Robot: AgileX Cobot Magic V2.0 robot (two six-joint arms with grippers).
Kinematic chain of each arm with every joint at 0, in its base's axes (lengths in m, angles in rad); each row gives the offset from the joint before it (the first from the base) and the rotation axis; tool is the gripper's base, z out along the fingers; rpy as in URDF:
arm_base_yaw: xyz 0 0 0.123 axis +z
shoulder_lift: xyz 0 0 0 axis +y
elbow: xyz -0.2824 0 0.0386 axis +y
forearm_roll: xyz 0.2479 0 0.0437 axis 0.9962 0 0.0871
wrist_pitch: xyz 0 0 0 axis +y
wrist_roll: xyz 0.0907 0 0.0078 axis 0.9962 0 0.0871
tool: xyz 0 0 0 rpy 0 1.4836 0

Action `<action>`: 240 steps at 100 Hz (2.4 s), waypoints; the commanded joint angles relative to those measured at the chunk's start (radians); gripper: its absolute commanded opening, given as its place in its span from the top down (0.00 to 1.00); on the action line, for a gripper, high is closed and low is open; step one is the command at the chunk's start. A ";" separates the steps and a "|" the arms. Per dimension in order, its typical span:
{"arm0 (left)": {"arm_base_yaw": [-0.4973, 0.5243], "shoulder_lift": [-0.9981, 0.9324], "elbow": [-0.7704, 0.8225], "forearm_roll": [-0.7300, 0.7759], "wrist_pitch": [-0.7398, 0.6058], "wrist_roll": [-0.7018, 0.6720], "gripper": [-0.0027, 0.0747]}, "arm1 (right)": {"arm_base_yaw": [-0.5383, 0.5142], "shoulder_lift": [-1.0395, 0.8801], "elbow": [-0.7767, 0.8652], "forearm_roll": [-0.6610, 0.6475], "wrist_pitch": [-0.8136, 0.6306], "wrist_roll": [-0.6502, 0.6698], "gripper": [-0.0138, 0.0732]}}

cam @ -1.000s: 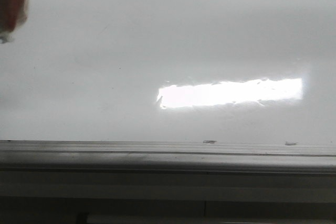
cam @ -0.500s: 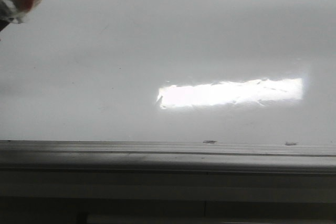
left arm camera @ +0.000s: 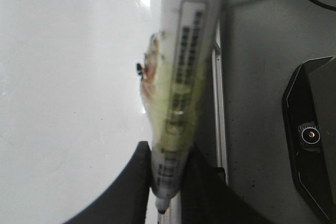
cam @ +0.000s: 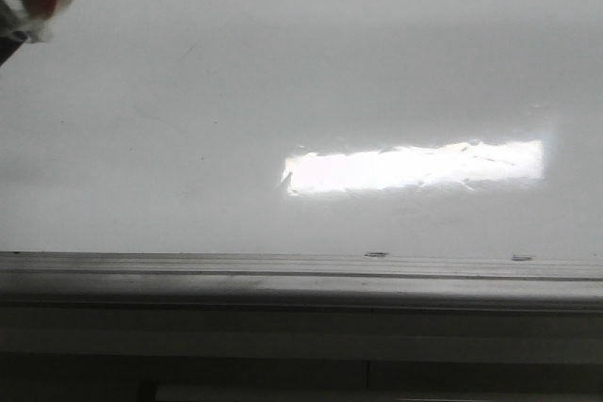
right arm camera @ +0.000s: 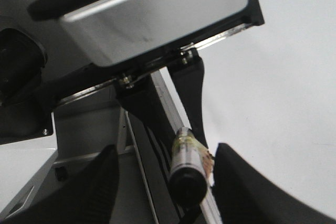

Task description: Write number 0 on whiteboard

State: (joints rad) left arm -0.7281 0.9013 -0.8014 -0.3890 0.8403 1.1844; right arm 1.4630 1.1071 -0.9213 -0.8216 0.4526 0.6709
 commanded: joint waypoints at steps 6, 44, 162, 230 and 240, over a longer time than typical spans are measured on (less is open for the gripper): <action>-0.002 -0.007 -0.034 -0.045 -0.041 0.009 0.99 | 0.002 0.005 -0.035 -0.030 -0.056 -0.010 0.44; -0.054 -0.005 -0.034 -0.049 -0.043 0.009 0.99 | -0.008 0.029 -0.035 -0.030 -0.085 -0.010 0.44; -0.071 -0.005 -0.034 -0.121 -0.162 -0.048 0.92 | -0.032 0.029 -0.035 -0.014 -0.056 -0.010 0.90; -0.067 -0.325 0.282 -0.221 -0.957 -0.579 0.88 | -0.032 -0.299 -0.030 -0.245 0.472 0.165 0.90; -0.041 -0.362 0.383 -0.293 -0.985 -0.577 0.99 | -0.032 -0.344 -0.015 -0.253 0.466 0.165 0.90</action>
State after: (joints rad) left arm -0.7880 0.5612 -0.4687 -0.6155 -0.0384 0.6258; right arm 1.4371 0.8020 -0.9208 -0.9965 0.9394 0.8323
